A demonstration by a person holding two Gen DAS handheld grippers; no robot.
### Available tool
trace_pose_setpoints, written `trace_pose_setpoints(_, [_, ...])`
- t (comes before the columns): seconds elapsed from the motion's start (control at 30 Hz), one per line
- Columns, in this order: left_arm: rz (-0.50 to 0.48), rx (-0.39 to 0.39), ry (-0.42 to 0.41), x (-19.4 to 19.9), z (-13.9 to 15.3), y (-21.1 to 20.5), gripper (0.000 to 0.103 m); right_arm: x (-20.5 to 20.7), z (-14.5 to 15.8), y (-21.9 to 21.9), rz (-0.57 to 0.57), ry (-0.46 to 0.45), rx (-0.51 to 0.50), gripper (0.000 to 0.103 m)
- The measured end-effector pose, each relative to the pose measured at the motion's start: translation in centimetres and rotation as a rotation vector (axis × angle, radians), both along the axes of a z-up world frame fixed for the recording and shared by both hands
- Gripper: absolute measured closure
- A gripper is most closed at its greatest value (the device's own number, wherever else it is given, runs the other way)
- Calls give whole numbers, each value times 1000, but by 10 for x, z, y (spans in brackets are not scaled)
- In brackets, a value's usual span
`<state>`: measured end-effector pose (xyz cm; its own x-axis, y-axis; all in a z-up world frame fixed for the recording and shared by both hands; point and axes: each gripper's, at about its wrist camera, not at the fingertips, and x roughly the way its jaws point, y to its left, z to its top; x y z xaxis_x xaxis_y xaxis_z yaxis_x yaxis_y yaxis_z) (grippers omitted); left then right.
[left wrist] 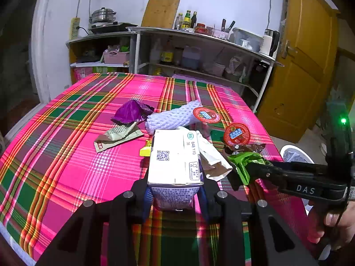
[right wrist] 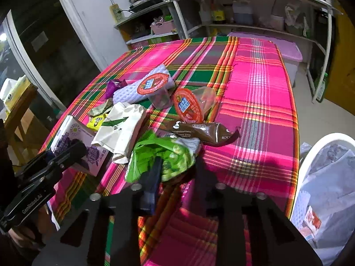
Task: Collect trash
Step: 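Grasp the purple-white drink carton with the left tool while the right tool grasps the green snack bag, then carry the drink carton and green snack bag with both tools over the bin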
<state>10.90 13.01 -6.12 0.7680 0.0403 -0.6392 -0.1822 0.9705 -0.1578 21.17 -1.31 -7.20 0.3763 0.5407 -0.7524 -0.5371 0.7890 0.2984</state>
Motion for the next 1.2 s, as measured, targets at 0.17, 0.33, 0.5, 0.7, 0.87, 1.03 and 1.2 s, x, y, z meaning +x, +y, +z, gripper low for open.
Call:
trace_pose_setpoints(0.17, [0, 1, 0, -1, 1, -1, 68, -7, 8, -3, -2, -39, 0, 78])
trace_pose_setpoints(0.33, [-10, 9, -14, -6, 6, -6, 68, -20, 21, -16, -14, -81, 9, 79])
trace_pose_setpoints(0.5, [-24, 22, -36, -16, 18, -16, 68, -35, 34, -35, -41, -115, 22, 79])
trace_pose_setpoints(0.7, [-52, 33, -62, -27, 33, -34, 68, -52, 49, -58, -75, -155, 37, 79])
trace_pose_setpoints(0.87, [-88, 41, -82, -34, 44, -55, 68, -64, 58, -77, -104, -177, 51, 79])
trace_pose_setpoints(1.03, [-128, 45, -96, -38, 53, -75, 68, -74, 62, -96, -135, -192, 62, 79])
trace_pose_setpoints(1.2, [-165, 44, -99, -40, 57, -91, 68, -79, 64, -115, -171, -201, 71, 79])
